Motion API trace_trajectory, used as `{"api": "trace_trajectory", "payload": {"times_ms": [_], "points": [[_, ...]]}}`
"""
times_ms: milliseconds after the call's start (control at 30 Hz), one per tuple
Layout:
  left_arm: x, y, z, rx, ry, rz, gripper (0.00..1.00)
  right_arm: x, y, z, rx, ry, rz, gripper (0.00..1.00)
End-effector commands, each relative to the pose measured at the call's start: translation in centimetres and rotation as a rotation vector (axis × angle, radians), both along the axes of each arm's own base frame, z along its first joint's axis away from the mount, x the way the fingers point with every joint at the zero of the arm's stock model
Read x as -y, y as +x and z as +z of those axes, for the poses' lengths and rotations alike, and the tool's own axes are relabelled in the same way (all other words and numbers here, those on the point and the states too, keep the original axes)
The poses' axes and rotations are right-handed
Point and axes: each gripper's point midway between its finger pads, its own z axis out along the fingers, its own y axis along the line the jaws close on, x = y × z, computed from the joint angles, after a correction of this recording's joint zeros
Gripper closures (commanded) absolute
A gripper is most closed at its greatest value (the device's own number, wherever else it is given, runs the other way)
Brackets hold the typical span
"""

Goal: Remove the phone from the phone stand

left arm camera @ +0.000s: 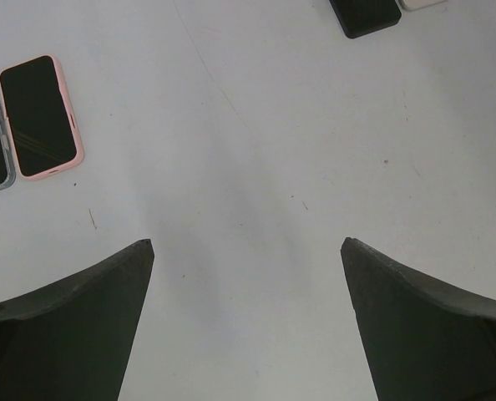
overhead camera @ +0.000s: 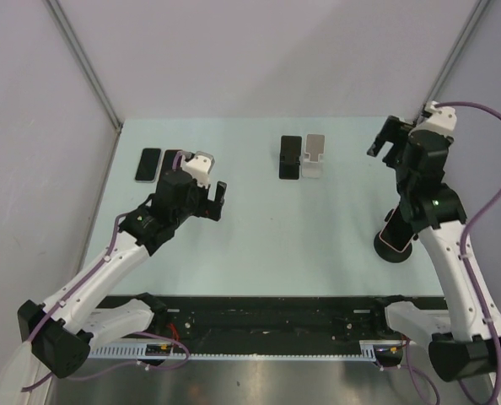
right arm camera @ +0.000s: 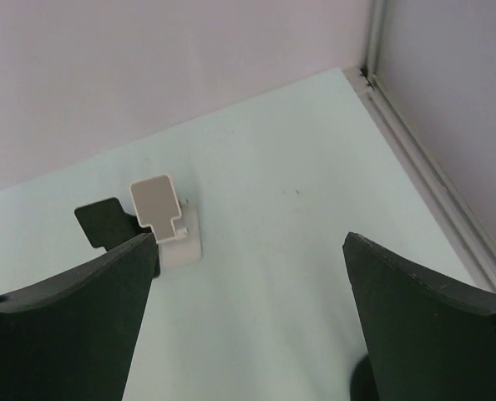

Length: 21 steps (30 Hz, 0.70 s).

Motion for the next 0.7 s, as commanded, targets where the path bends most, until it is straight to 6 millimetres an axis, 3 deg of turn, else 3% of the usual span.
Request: {"api": "trace_trajectory", "payload": {"times_ms": [0,200,333,533,667], "points": [[-0.2,0.2,1.3,0.049,-0.01,0.0,0.0,3.4,-6.7,-2.5,-0.149,-0.019,-0.146,0.0],[0.1,0.1,1.4,0.044,-0.023,-0.012,0.0,4.9,-11.7,-4.9,-0.24,-0.013,-0.209,0.0],[0.3,0.0,1.3,0.04,-0.029,-0.02,0.0,5.5,-13.5,-7.6,-0.289,-0.006,-0.24,0.0],[0.4,0.1,1.1,0.035,-0.027,-0.021,0.0,5.7,-14.3,-11.2,-0.346,0.04,-0.298,0.0],[0.5,0.1,1.0,0.032,-0.026,-0.024,0.0,6.6,-14.1,-12.2,-0.335,0.029,-0.358,0.0]]}}
